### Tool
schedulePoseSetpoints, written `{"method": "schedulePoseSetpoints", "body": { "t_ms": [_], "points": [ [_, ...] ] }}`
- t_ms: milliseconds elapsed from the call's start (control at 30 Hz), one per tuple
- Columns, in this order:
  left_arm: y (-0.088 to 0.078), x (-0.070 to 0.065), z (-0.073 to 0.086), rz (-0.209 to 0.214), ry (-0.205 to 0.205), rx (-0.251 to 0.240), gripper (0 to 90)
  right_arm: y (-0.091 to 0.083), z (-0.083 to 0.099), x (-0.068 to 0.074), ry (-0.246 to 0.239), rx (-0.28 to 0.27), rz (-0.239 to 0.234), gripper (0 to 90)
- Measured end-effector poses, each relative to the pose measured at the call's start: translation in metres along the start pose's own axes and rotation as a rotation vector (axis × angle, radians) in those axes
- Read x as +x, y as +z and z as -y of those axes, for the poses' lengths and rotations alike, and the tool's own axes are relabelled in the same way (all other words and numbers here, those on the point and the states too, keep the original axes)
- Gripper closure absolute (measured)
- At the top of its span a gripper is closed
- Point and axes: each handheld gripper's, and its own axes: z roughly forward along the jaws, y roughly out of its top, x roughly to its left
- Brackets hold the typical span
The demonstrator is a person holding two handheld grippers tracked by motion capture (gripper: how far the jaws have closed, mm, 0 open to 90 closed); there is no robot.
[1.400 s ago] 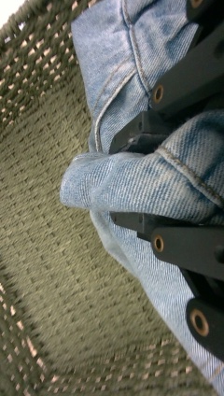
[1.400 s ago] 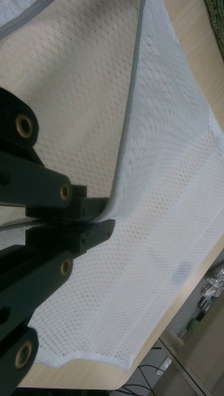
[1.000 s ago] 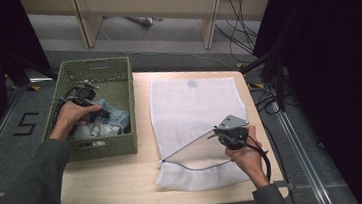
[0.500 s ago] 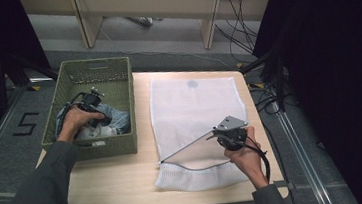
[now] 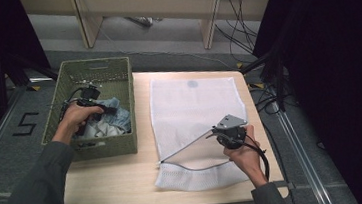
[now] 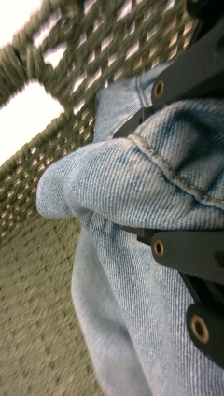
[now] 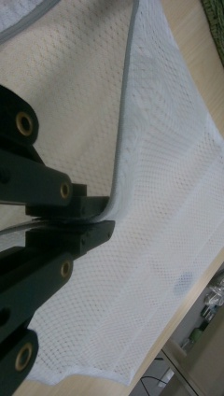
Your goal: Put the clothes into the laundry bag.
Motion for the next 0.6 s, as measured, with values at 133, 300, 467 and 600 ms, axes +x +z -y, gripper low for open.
{"method": "schedulePoseSetpoints", "body": {
  "t_ms": [133,300,467,600],
  "points": [
    [0.008,0.002,0.005,-0.044,0.019,0.067,51.9,0.000,-0.001,0.001,0.004,0.000,0.000,87.3],
    [0.022,-0.003,0.005,-0.171,-0.004,0.122,34.8,-0.001,0.000,0.002,0.010,0.001,0.004,87.0],
    [0.030,-0.006,0.007,-0.217,0.045,0.138,31.6,-0.001,0.000,0.002,0.013,0.001,0.003,86.7],
    [0.032,-0.005,0.006,-0.230,0.060,0.152,46.9,-0.002,0.001,0.003,0.010,-0.002,0.001,86.7]
  ]
}}
